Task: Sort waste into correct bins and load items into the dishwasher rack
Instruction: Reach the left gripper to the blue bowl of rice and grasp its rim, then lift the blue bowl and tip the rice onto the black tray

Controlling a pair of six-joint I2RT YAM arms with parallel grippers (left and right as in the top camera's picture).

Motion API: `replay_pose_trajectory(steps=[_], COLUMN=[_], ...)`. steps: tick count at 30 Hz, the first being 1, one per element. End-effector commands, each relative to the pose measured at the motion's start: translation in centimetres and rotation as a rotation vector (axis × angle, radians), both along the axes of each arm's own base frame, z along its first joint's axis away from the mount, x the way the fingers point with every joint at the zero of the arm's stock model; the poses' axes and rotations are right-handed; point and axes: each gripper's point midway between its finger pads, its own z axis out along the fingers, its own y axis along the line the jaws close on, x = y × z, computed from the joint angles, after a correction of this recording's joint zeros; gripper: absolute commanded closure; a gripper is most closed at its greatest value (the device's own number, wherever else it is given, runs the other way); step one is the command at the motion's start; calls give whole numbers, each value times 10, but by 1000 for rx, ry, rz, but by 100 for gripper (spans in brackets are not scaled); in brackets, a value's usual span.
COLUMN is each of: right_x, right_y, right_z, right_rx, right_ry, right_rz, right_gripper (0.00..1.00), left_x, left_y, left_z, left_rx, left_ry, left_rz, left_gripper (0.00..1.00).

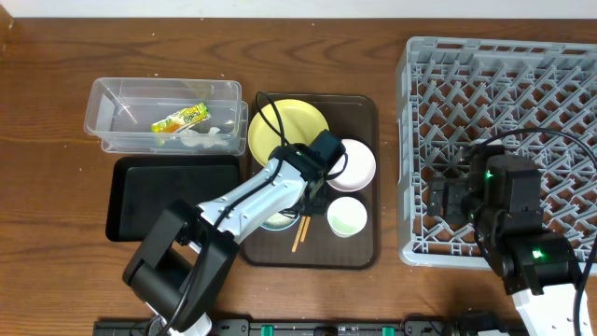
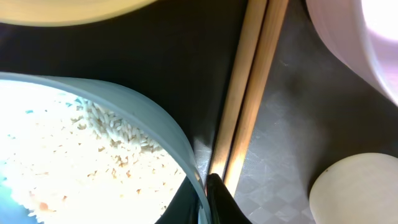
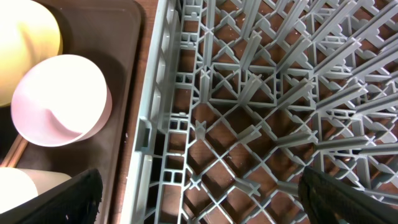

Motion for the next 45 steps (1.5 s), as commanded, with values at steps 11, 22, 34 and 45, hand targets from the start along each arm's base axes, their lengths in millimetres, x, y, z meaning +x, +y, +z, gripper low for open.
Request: replay_pose_trajectory(steps=[11,22,34,45], right_x=[2,2,-1,-1], right_y=[-2,-2,-2,-2], right_z=[8,8,6,6], right_rx=[11,12,10,10], right_ry=[-19,-17,-5,-5], right_rz=[-15,-15,-15,-15], right_gripper=[1,1,1,1], left_x=[13,25,39,31], left_y=[2,38,121,159], left_z=[59,133,131,139], left_rx=[-13,-224,-608,-1025], left_ry=[-118,-221,-142,-256], left_rz=[-100,-133,76,169], left_gripper=[94,94,94,94])
